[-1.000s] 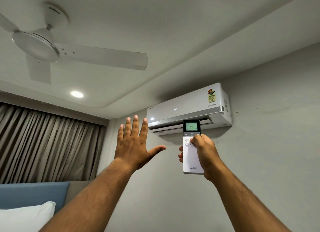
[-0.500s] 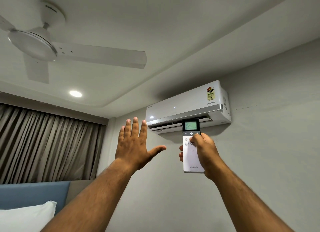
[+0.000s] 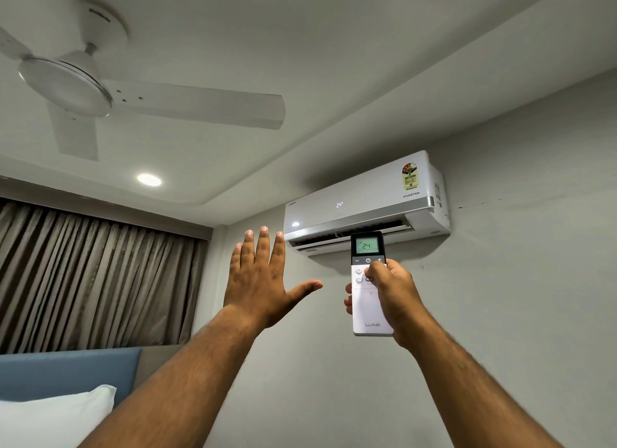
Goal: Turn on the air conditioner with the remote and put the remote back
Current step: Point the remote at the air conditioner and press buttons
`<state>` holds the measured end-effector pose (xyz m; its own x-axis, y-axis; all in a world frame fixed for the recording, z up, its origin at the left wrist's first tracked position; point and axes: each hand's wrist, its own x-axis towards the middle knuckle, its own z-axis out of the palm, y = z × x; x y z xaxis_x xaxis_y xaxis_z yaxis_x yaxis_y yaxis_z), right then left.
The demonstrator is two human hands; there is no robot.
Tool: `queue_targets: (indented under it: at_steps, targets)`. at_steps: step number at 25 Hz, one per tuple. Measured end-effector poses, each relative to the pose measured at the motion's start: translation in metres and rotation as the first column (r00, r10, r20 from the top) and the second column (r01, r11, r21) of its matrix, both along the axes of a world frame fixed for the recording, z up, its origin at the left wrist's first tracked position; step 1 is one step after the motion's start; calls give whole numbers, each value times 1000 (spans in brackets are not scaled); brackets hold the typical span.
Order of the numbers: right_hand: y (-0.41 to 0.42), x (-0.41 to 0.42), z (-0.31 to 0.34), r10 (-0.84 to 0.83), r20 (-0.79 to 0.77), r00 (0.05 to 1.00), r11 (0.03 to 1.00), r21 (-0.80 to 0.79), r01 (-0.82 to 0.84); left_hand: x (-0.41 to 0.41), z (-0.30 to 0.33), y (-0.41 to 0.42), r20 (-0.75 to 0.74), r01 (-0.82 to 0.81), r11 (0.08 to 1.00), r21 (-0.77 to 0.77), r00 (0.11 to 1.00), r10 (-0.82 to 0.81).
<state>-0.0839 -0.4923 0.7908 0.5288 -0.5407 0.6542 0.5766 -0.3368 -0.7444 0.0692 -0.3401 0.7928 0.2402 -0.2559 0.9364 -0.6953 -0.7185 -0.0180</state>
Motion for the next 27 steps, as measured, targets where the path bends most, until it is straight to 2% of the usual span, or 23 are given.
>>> queue_targets:
  at_steps: [27]
  targets:
    - [-14, 1, -7, -17, -9, 1000, 1000, 27, 17, -3, 2, -13, -18, 5, 1000, 16, 1000, -5]
